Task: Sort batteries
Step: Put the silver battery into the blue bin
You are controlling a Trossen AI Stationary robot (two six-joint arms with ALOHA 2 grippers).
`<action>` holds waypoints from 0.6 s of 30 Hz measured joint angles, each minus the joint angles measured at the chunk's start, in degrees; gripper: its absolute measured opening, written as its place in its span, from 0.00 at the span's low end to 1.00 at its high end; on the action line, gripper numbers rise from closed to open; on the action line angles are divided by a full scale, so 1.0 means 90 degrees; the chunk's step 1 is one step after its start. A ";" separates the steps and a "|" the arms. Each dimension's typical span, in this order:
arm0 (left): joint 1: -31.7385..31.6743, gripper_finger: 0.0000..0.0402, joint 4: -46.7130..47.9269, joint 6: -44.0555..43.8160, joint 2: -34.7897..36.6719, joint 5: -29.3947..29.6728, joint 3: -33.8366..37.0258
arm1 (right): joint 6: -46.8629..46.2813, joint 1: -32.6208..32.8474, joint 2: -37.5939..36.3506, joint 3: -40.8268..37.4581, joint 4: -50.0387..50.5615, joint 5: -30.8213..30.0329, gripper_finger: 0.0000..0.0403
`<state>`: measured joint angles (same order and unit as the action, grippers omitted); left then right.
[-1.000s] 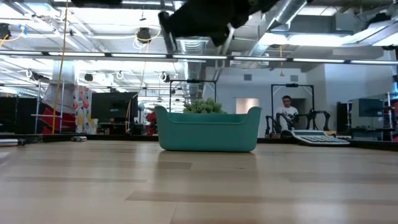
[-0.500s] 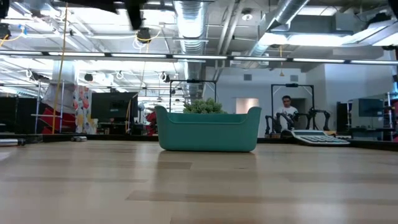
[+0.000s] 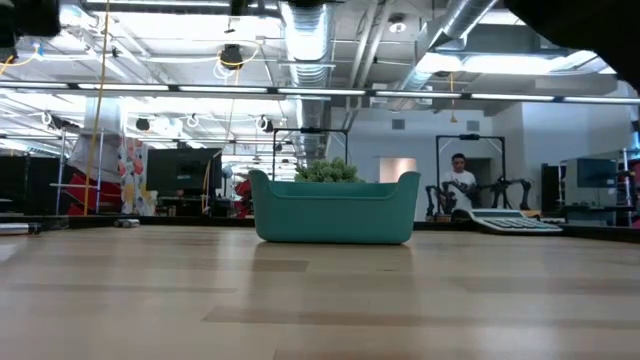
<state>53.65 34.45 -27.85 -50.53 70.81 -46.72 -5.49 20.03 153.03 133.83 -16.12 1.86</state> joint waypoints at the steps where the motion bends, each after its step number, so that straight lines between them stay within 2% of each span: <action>1: 0.0028 0.49 0.0073 -0.0085 0.0003 -0.0001 0.0000 | -0.0137 0.0025 0.0045 -0.0025 -0.0022 0.0009 0.08; 18: 0.0116 0.49 0.0386 -0.0607 -0.0009 0.0039 0.0000 | -0.0217 0.0114 0.0112 -0.0009 0.0483 -0.0026 0.10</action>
<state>54.70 37.93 -33.32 -50.61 71.16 -46.72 -7.44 21.06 154.04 133.75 -11.77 1.63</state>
